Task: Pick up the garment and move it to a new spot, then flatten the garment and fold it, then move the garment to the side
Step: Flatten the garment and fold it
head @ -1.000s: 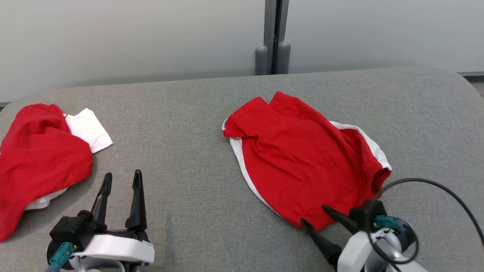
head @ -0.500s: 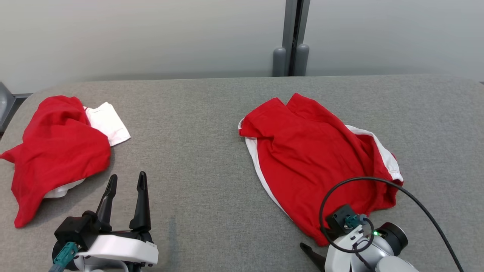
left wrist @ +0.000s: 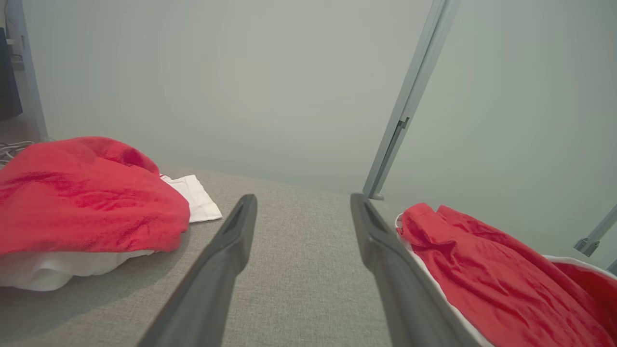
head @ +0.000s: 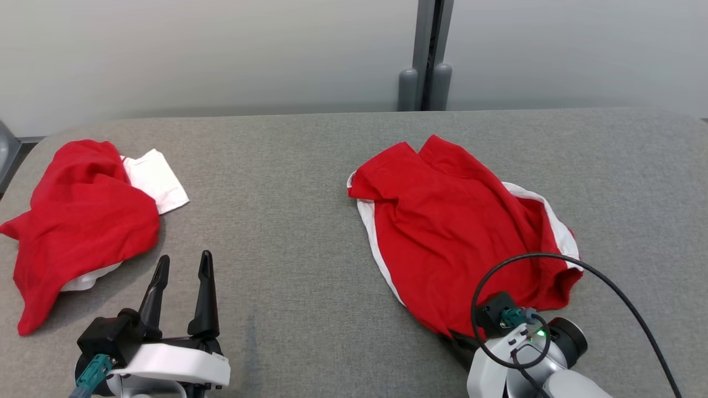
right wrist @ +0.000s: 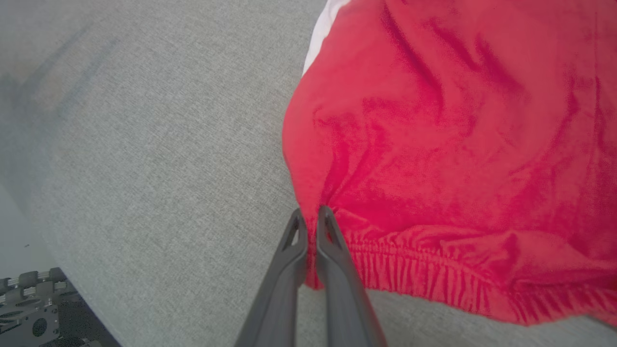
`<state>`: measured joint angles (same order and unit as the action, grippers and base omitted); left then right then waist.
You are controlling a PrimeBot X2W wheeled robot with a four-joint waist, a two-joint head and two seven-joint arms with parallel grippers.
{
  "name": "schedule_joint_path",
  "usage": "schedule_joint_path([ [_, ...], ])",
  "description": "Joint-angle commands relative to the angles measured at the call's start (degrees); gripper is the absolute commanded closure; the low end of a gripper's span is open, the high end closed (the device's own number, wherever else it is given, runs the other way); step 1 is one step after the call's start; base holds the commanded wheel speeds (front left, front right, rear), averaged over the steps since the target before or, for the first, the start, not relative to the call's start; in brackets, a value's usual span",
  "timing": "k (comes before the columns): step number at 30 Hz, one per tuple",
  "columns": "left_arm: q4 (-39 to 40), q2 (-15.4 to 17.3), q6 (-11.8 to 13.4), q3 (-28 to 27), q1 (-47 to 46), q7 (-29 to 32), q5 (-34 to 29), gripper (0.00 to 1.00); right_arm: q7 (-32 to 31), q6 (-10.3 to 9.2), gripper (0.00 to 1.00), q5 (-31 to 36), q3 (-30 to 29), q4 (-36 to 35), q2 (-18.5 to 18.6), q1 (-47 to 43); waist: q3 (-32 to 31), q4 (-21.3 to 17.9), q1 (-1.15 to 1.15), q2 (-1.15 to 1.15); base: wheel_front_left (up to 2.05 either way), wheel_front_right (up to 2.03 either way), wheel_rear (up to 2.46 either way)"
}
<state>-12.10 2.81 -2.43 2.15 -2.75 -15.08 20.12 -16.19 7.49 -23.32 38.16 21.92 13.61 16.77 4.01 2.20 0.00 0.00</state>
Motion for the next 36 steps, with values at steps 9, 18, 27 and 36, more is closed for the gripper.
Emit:
schedule_joint_path([
  [9,0.0,0.2,0.0,-0.6,-0.9,-0.1,-0.6,0.0,3.0,0.02,1.0,-11.5,0.8,-10.2,7.4,-3.4,0.6,-4.2,0.0,0.0,0.0,0.0,0.0],
  [18,-0.5,0.2,-0.7,-1.0,-1.7,-0.1,-2.0,0.0,3.0,0.02,1.0,-18.7,1.1,-16.2,16.9,-6.3,1.5,-8.4,0.0,0.0,0.0,0.0,0.0],
  [27,-1.4,0.2,-1.5,-1.3,-2.6,-0.1,-2.9,0.0,4.1,0.02,1.0,-18.5,2.6,-14.8,21.9,-4.8,2.3,-9.7,0.0,0.0,0.0,0.0,0.0],
  [36,-2.6,0.2,-1.8,-0.6,-2.7,-0.1,-3.0,0.0,7.9,0.02,0.0,-17.0,0.2,-9.8,21.4,-4.4,2.0,-9.0,0.0,0.0,0.0,0.0,0.0],
])
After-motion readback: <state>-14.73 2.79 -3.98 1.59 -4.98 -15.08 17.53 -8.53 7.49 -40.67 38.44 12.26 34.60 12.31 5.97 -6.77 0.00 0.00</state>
